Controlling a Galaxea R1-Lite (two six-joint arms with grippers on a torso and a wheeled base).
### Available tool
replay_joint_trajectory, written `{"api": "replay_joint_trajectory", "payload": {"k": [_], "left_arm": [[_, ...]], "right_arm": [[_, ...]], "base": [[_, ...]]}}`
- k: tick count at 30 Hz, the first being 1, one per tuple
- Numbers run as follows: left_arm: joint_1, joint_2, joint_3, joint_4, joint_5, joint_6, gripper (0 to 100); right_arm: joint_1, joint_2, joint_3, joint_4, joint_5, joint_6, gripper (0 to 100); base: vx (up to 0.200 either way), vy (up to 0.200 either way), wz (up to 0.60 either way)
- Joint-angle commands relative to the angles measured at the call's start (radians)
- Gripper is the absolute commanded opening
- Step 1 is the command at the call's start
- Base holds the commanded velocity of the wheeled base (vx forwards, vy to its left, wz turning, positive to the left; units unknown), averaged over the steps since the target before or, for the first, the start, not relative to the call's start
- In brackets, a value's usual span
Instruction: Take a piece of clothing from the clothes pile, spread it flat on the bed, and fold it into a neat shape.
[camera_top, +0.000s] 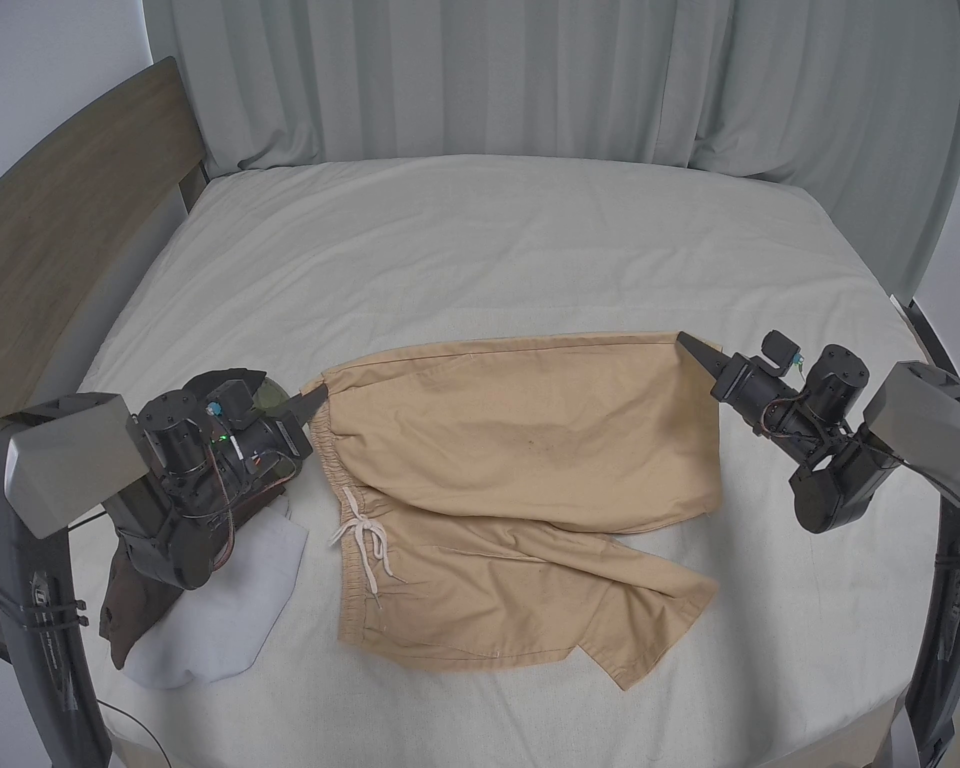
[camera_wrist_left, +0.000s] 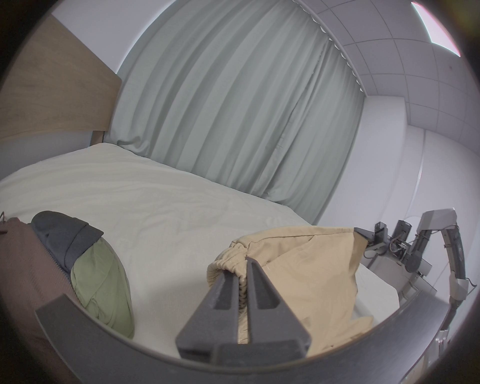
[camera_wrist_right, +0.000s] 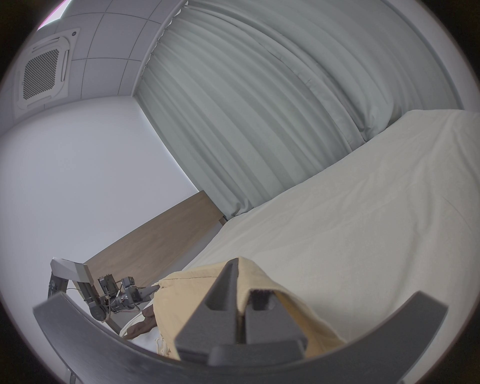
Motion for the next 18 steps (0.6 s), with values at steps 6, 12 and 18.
{"api": "replay_joint_trajectory", "payload": {"k": [6, 12, 18], "left_arm": [[-0.026, 0.117, -0.113, -0.001, 0.073, -0.047, 0], [-0.034, 0.145, -0.157, -0.001, 0.093, -0.056, 0], [-0.038, 0.165, -0.183, -0.001, 0.109, -0.057, 0]], "right_arm": [[-0.012, 0.113, -0.138, 0.004, 0.000, 0.021, 0], [-0.013, 0.153, -0.205, 0.027, 0.000, 0.029, 0], [-0.012, 0.170, -0.256, 0.064, 0.000, 0.032, 0]], "base": [[0.000, 0.000, 0.00], [0.000, 0.000, 0.00], [0.000, 0.000, 0.00]]}}
